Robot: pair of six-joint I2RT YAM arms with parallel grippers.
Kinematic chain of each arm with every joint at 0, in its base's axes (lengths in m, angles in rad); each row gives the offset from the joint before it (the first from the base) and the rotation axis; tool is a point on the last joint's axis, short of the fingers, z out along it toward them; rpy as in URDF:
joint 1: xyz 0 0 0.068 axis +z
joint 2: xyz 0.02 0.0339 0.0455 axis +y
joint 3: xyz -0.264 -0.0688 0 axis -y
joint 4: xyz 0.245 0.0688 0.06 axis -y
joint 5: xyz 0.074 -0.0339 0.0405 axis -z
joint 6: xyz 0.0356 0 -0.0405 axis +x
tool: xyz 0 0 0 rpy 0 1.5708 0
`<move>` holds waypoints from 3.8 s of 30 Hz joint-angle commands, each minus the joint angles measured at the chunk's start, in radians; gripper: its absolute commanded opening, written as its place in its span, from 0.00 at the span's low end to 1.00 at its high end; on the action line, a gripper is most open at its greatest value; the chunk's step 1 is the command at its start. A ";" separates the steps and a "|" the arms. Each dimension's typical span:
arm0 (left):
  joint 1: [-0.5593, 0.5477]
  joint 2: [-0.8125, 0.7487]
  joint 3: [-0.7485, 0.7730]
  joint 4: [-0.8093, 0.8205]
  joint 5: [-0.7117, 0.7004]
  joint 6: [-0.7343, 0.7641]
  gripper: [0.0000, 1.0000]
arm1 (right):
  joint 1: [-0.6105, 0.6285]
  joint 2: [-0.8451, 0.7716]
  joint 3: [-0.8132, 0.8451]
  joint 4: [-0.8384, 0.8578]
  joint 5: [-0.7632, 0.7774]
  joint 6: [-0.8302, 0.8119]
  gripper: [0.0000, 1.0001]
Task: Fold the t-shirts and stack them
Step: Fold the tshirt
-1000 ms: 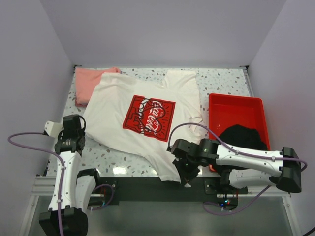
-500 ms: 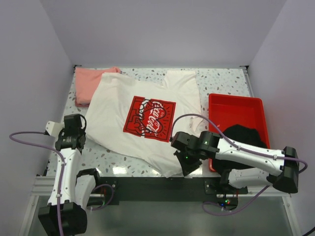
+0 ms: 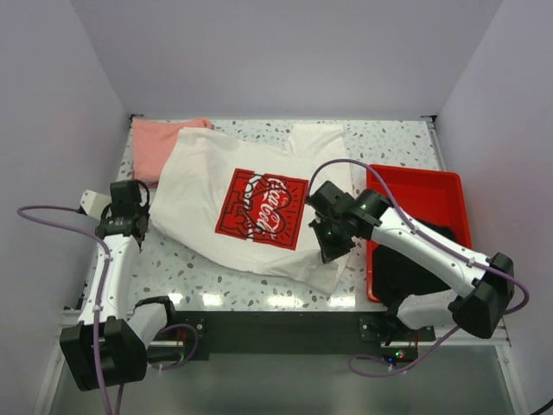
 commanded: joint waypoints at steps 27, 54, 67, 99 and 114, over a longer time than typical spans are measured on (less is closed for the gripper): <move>-0.016 0.389 0.267 0.185 0.040 0.074 0.00 | -0.306 0.357 0.426 0.035 0.151 -0.302 0.00; -0.063 0.605 0.437 0.237 0.028 0.150 0.52 | -0.468 0.797 0.743 0.133 0.124 -0.297 0.44; -0.063 0.226 0.190 0.152 0.031 0.164 1.00 | -0.458 0.465 0.241 0.399 -0.128 -0.300 0.99; -0.062 0.091 -0.003 0.104 0.030 0.137 1.00 | -0.335 0.678 0.265 0.541 -0.007 -0.227 0.25; -0.062 0.114 -0.008 0.133 0.039 0.157 1.00 | -0.298 0.853 0.604 0.418 0.019 -0.323 0.00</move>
